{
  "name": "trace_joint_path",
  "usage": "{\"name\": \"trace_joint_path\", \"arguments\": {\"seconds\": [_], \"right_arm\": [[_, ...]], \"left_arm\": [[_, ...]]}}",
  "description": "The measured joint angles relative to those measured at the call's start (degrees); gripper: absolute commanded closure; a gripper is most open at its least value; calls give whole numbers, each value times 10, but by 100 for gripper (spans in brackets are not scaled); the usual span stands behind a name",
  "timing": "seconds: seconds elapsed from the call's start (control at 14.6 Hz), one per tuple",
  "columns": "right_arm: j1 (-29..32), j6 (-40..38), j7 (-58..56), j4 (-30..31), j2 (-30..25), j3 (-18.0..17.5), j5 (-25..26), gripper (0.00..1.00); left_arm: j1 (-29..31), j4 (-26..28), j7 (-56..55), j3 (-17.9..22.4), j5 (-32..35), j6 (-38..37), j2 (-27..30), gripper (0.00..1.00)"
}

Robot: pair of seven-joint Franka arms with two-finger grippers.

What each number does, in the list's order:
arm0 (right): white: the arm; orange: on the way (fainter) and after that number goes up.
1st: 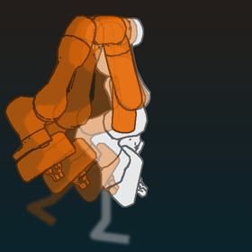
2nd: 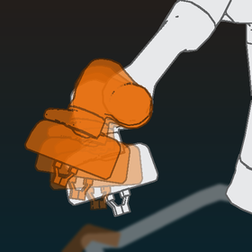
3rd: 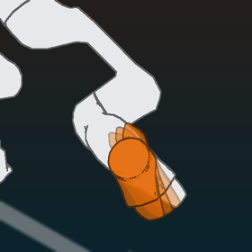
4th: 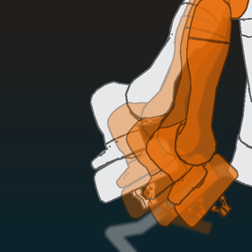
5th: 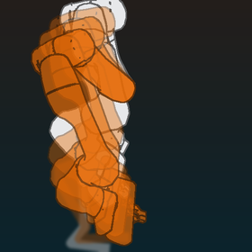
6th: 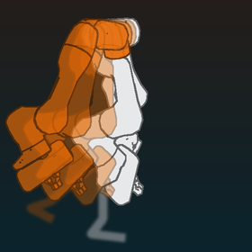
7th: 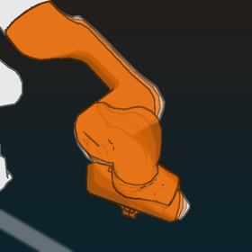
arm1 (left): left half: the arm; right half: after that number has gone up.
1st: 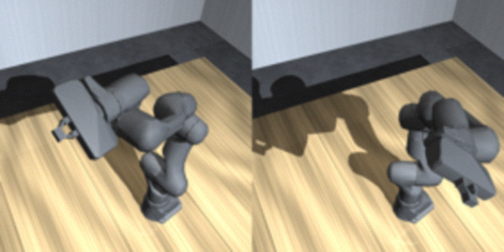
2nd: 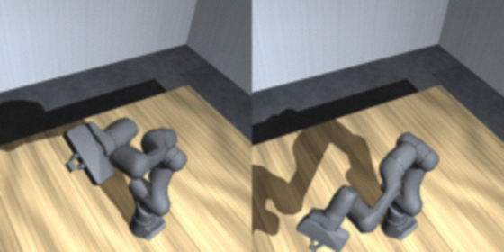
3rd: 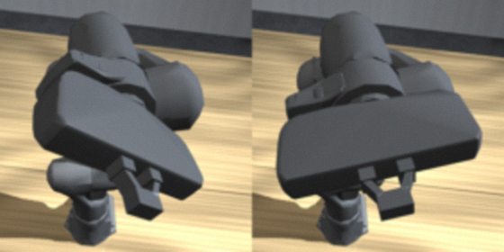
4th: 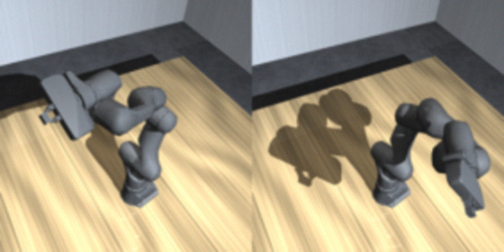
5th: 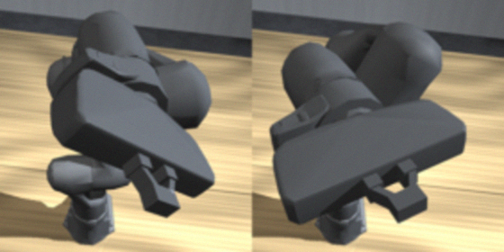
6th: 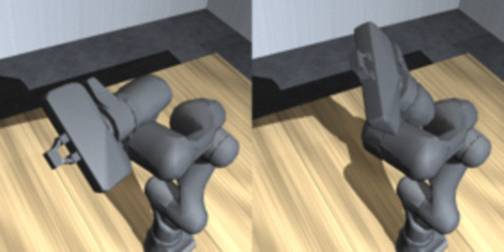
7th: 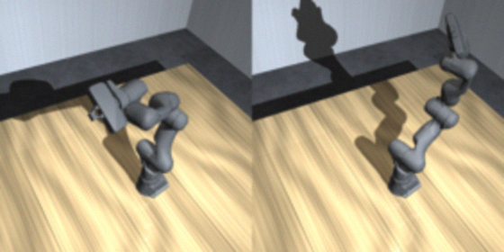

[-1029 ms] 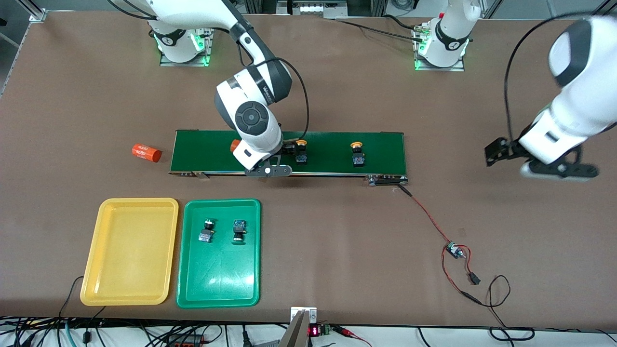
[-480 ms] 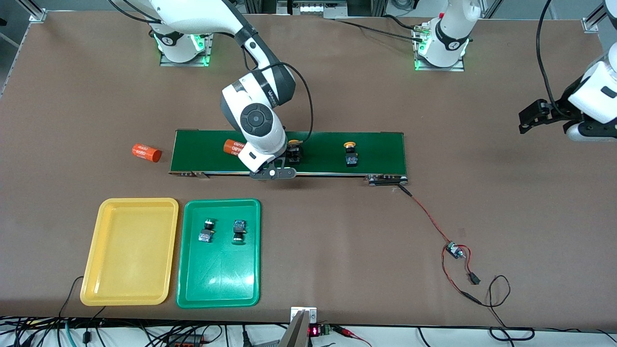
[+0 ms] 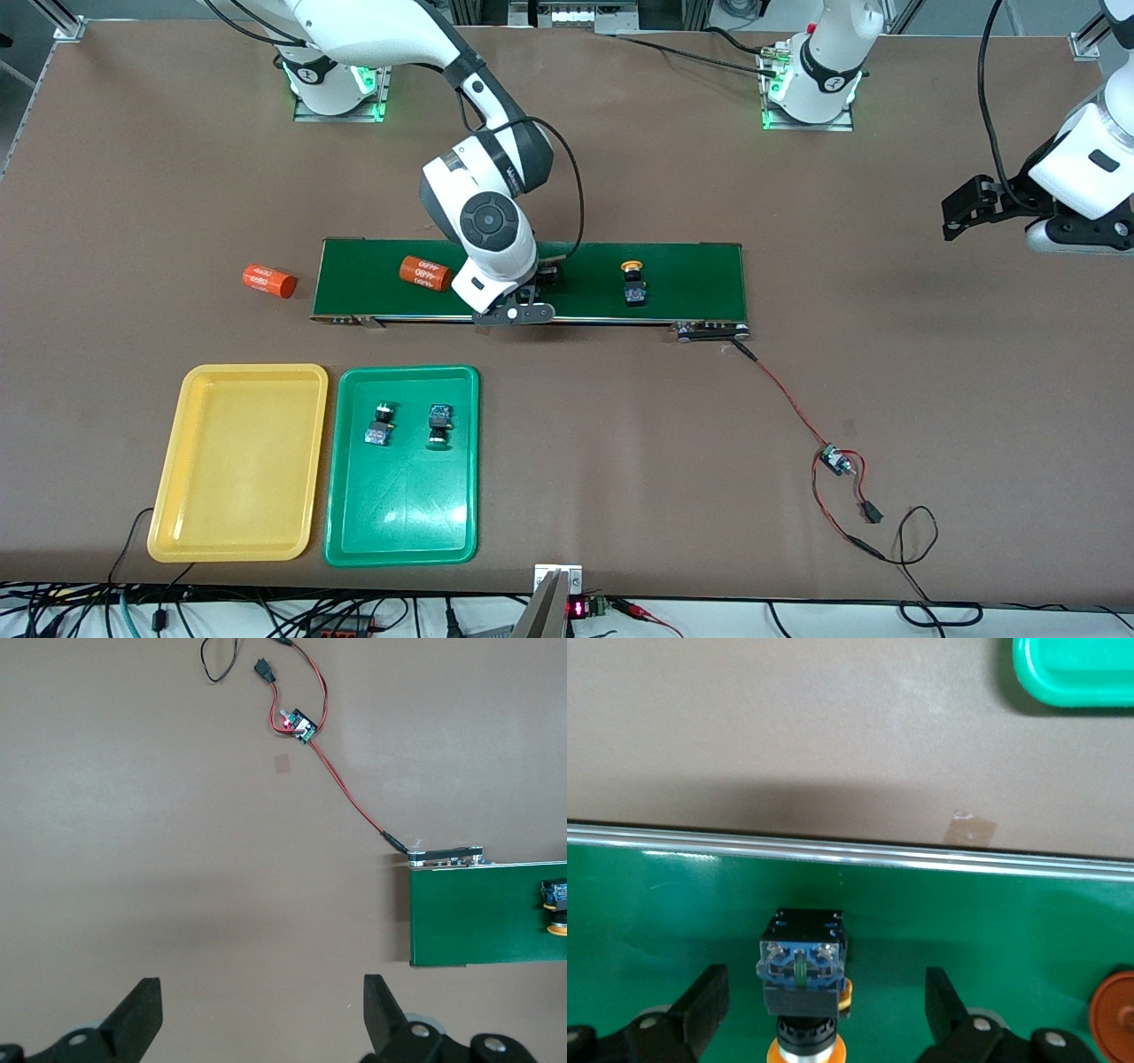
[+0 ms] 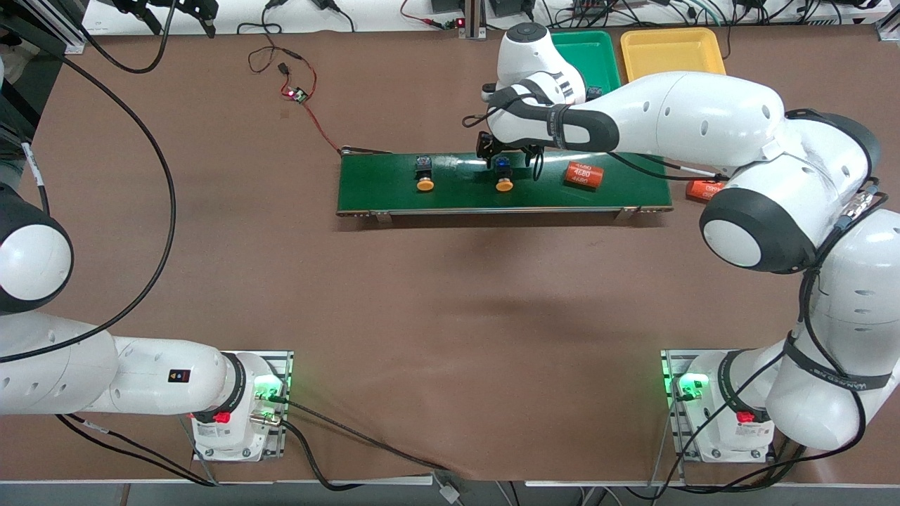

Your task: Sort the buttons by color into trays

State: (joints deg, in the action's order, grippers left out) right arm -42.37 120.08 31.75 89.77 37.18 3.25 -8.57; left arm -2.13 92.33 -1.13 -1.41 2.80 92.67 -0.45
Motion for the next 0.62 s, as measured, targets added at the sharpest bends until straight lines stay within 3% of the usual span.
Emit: {"name": "trace_joint_path", "arguments": {"seconds": [0.07,0.27,0.34,0.62], "right_arm": [[0,0,0,2,2,0,0,62],[-5,-1,1,3,7,0,-1,93],[-5,-1,2,3,7,0,-1,99],[1,3,5,-13,6,9,-2,100]], "left_arm": [[0,0,0,0,0,-1,0,0],[0,-1,0,-1,0,-3,0,0],[-1,-1,0,-2,0,-3,0,0],[-1,-2,0,-4,0,-4,0,0]]}}
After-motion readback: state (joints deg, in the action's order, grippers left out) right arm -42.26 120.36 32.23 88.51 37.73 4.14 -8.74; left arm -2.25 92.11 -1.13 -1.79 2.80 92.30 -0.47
